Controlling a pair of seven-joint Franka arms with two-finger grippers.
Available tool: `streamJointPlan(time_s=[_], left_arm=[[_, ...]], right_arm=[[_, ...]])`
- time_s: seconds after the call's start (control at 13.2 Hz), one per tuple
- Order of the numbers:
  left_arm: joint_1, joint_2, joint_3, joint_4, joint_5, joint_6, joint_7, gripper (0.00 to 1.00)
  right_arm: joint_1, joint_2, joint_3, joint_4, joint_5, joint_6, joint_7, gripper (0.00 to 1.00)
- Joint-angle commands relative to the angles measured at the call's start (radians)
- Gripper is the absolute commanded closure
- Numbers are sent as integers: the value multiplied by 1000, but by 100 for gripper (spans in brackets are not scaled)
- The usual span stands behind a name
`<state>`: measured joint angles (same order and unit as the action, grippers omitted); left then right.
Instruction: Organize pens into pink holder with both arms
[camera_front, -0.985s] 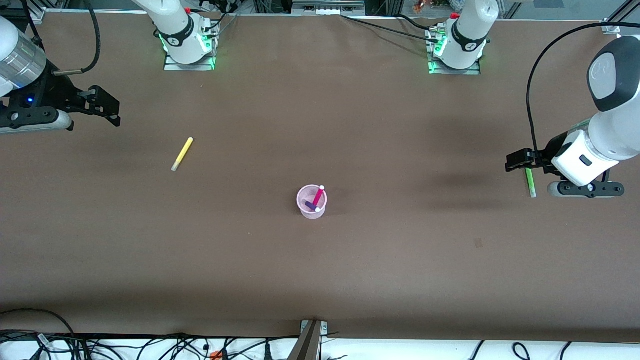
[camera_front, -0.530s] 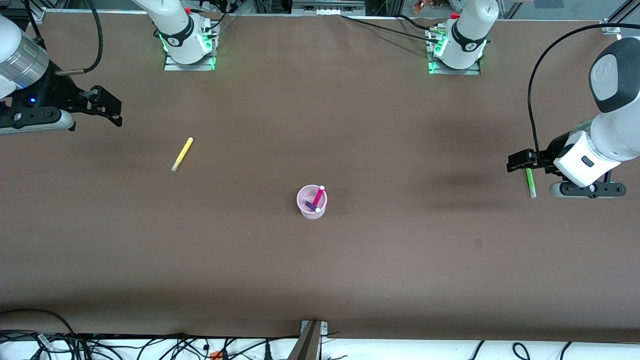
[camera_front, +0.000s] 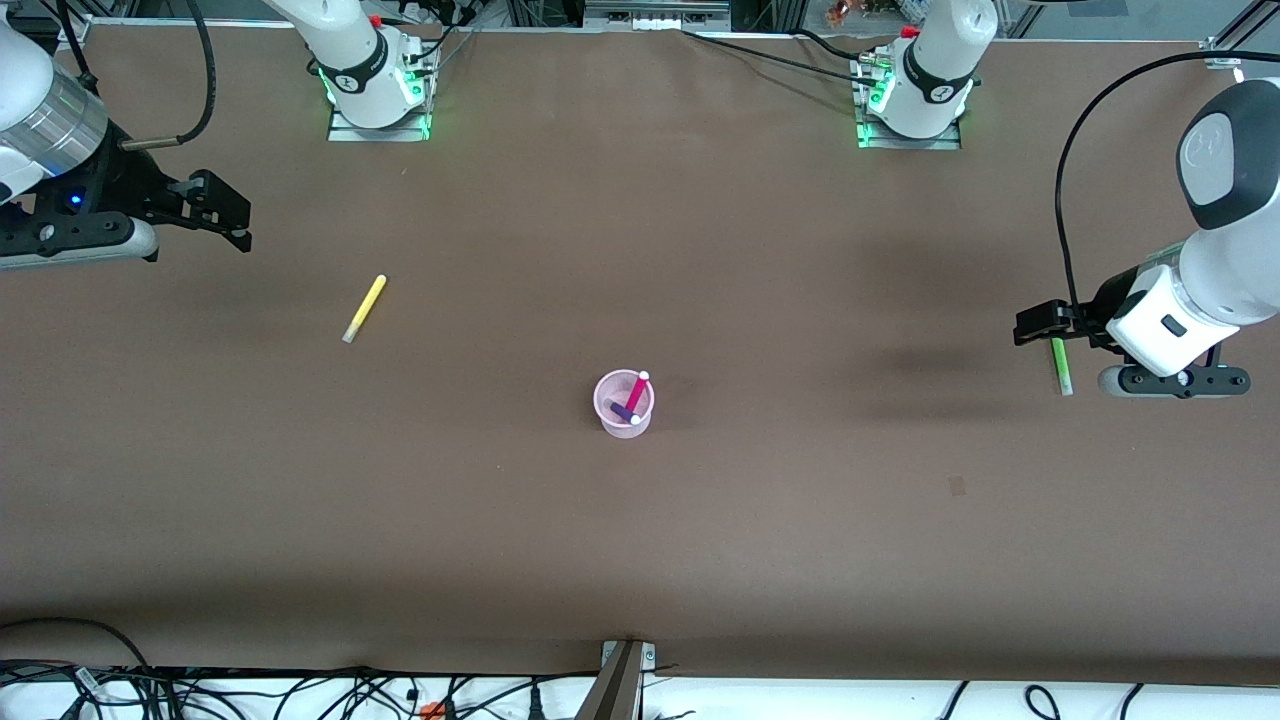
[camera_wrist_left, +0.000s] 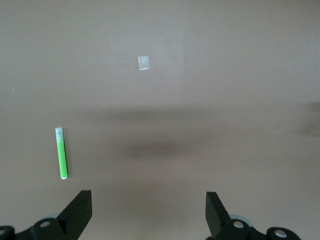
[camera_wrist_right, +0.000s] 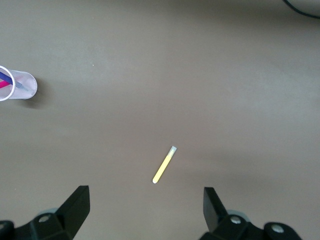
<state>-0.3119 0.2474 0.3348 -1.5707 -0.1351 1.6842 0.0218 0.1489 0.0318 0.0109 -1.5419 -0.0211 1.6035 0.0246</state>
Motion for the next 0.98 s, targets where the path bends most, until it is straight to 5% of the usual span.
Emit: streamJointPlan(time_s=[0.0,0.91], left_arm=[[10,-4,-5,-3,-18,8,12,0],[10,-7,-5,-3,-17,8,29,0]], right_arm=[[3,3,-2,12,-11,1,-11,0],[5,3,-2,12,-10,1,-9,0]])
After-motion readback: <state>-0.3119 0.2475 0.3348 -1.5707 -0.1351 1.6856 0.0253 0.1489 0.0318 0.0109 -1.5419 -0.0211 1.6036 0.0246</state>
